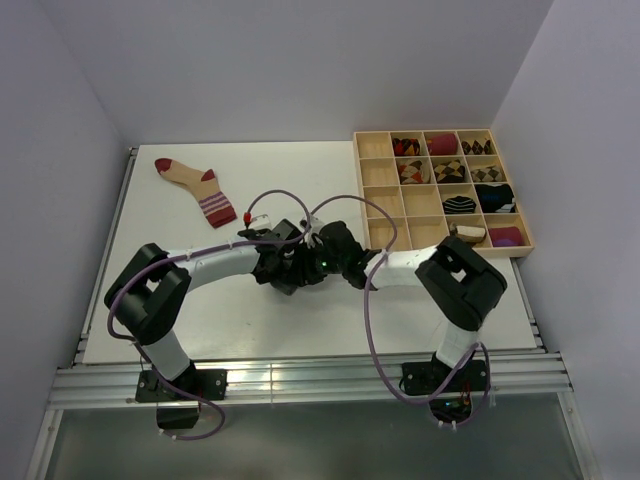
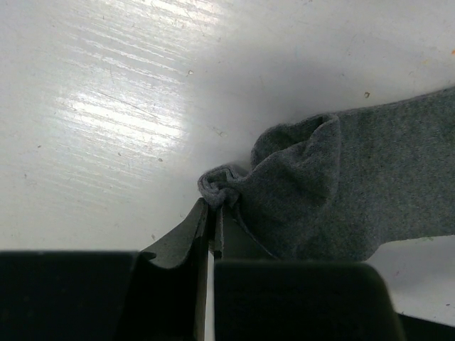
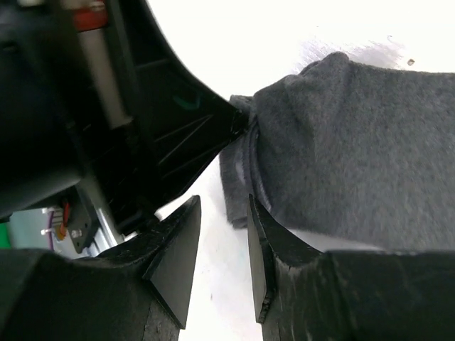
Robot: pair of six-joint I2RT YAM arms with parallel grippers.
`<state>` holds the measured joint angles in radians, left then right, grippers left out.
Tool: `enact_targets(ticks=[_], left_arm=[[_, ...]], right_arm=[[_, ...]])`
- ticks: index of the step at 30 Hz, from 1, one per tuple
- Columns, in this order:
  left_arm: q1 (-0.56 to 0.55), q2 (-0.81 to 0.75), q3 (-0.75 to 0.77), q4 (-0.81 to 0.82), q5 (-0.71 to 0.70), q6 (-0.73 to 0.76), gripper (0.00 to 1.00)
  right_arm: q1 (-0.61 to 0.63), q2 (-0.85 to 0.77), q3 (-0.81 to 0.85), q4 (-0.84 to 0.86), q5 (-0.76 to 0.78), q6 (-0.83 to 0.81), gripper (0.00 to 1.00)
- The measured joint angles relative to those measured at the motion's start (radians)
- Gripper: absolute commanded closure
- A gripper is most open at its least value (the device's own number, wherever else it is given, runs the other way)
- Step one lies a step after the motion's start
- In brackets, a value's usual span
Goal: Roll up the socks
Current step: Roll the sock at the center of the board.
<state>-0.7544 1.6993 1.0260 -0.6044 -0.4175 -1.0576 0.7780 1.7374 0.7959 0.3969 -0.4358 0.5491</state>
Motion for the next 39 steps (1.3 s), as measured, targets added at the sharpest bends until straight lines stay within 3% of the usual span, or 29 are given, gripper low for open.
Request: enact_targets(ticks=[14,17,21,23,25,26,28,29,34,39], left_arm=[[-0.002,0.0,0.0,-0.003,-0.003,-0.018,0.96],[-0.002,0.0,0.0,-0.002,-0.004,-0.033,0.96],[-0.002,-0.001,-0.001,0.0,-0.007,-0.053,0.93],[-0.002,-0.008,-0.008,0.005,-0.008,-0.068,0.85],[-0.003,-0.025,-0.021,0.012,-0.013,-0.084,0.79],[-0.003,-0.039,-0.031,0.016,-0.016,-0.093,0.7],[-0.003,-0.075,-0.055,0.022,-0.026,-0.113,0.63],[-0.003,-0.098,-0.068,0.025,-0.031,-0.124,0.51],[-0.002,-0.219,-0.126,0.058,-0.055,-0.161,0.27],[-0.002,-0.332,-0.225,0.163,-0.051,-0.167,0.24]], right_arm=[[0.034,0.105,0.07,-0.039,0.006,-0.001,0.62],[0.041,0.117,0.078,-0.051,0.006,-0.001,0.68],[0.042,0.117,0.087,-0.075,0.017,0.003,0.88],[0.041,0.118,0.088,-0.087,0.024,0.014,1.0],[0.033,0.118,0.088,-0.094,0.023,0.03,1.0],[0.027,0.119,0.087,-0.095,0.017,0.04,1.0],[0.004,0.122,0.084,-0.093,-0.004,0.061,1.0],[-0.01,0.126,0.08,-0.088,-0.018,0.073,1.0],[-0.092,0.16,0.048,-0.025,-0.114,0.166,1.0],[-0.134,0.195,0.011,0.082,-0.197,0.257,1.0]])
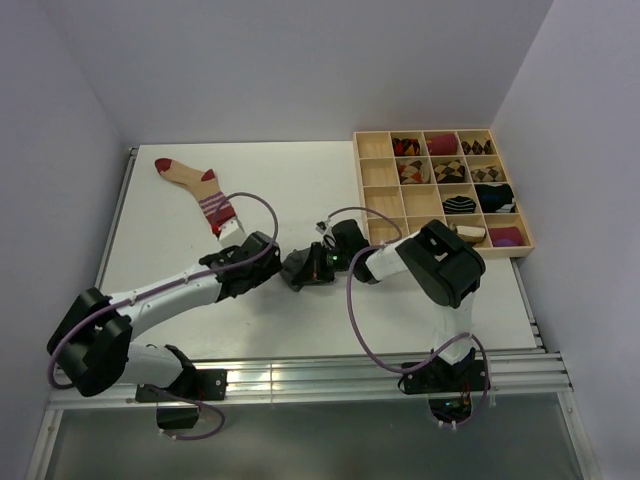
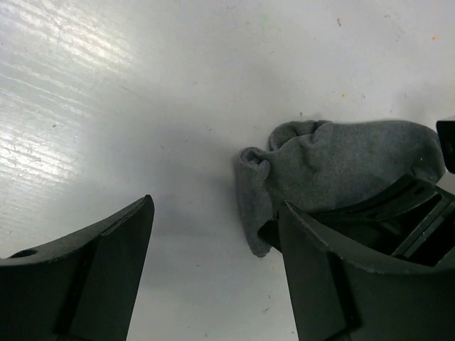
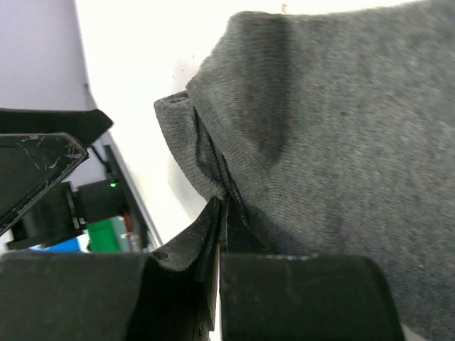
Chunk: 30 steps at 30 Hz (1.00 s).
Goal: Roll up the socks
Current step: Roll the sock at the center of the board.
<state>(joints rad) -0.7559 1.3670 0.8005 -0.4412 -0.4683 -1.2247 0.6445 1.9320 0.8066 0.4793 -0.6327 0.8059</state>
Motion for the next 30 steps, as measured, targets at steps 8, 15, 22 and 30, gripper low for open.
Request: enact_targets(ticks=[8,15,22,30], left_arm=[[0.0,-0.078,-0.186,0.225,0.04,0.016,0.32],[0.023,-0.068,-0.261,0.446,0.1,0.07,0.41],[0.056,-0.028,-0.29,0.587,0.155,0.125,0.53],[0.065,-0.022,-0.359,0.69,0.187,0.158,0.68]], right_arm=[[-0.036,0.039,-0.051,0.134,-0.072,0.11,1.0],[-0.063,0.071,-0.087,0.237,-0.12,0.187,1.0],[-0.076,0.085,-0.095,0.262,-0.141,0.221,1.0],[-0.088,0.105,-0.095,0.289,-0.167,0.246,1.0]])
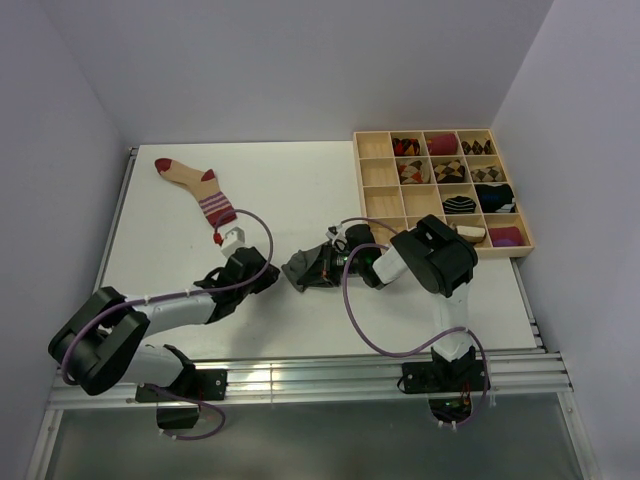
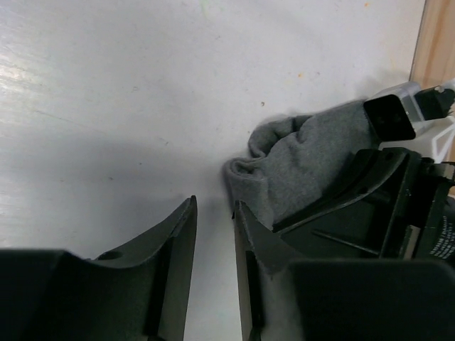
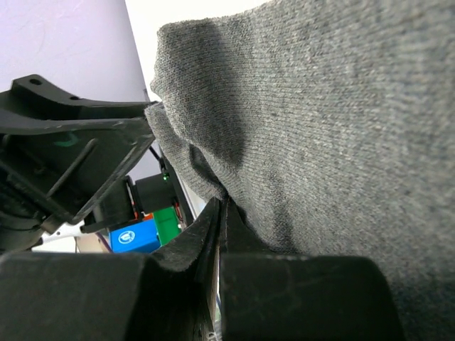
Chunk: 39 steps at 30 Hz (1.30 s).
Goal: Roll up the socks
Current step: Roll the sock at the center of the board.
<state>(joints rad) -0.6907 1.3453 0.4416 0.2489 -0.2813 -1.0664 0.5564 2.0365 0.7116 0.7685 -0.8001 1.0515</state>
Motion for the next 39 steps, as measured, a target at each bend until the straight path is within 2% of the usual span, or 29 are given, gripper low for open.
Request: enact_targets(ticks=[6,19,39], left_arm=[[0.015,0.026,-0.01,0.034,0.027,0.016,0.66],[0.026,0.089,-0.005,0.102,0.08,0.05,0.52],[0.036,0.119,-0.005,0.219,0.145,0.102,0.47]], right_arm=[[-0.002,0.003,0.0,0.002,-0.003,0.003,1.0],[-0.003,0.003,0.001,0.002,-0.005,0.002,1.0],[-0.005,0.003,0.001,-0.001,-0.006,-0.001,1.0]])
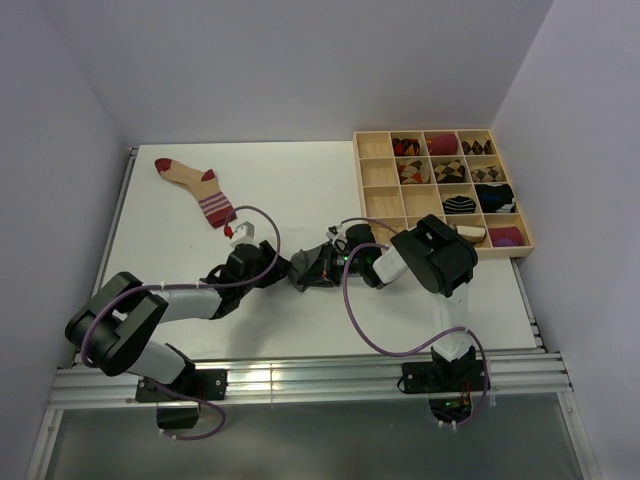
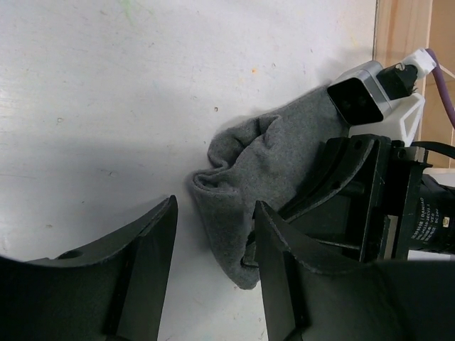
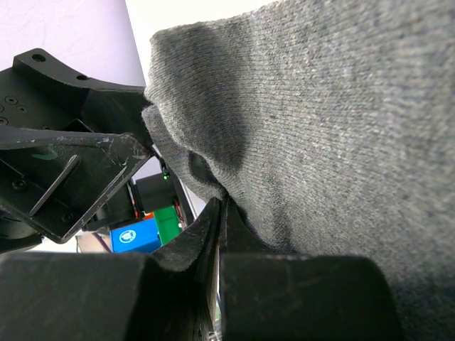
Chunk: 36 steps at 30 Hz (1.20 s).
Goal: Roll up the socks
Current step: Roll the sock at the center of the board.
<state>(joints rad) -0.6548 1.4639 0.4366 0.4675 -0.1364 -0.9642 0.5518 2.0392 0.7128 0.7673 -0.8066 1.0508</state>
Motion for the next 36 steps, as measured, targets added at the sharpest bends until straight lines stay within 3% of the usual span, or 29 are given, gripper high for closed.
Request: enact_targets(ticks=[6,15,18,21,25,29,36], left_arm=[[0.0,0.027,0.014,-0.008,0.0,0.006,0.53],[0.0,0.108,0.14,-0.143,-0.008,0.011,0.66],[-0.002,0.138,0.21,-0.232,-0.019,0.01,0.84],[-0.013,0.169,0.296,-0.365,-0.049,0.002,0.95],[-0.044,0.203,0.42,-0.562,-0.111,-0.015,0.96],[-0.071,0.233,0.512,-0.739,-0.171,-0.037,0.96],[-0.082,0.267,0.588,-0.91,-0.198,-0.051,0.96]], right_arm=[[0.0,0.0,0.001,-0.002,0.0,0.0,1.0],[0.0,-0.002,0.009,-0.023,-0.003,-0.023,0.99],[0.0,-0.027,0.021,-0.085,0.013,-0.065,0.94],[0.001,-0.067,0.03,-0.163,0.052,-0.129,0.87],[0.018,-0.142,0.034,-0.262,0.131,-0.231,0.73],[0.061,-0.239,0.027,-0.336,0.246,-0.35,0.66],[0.243,-0.488,-0.07,-0.353,0.573,-0.615,0.55]])
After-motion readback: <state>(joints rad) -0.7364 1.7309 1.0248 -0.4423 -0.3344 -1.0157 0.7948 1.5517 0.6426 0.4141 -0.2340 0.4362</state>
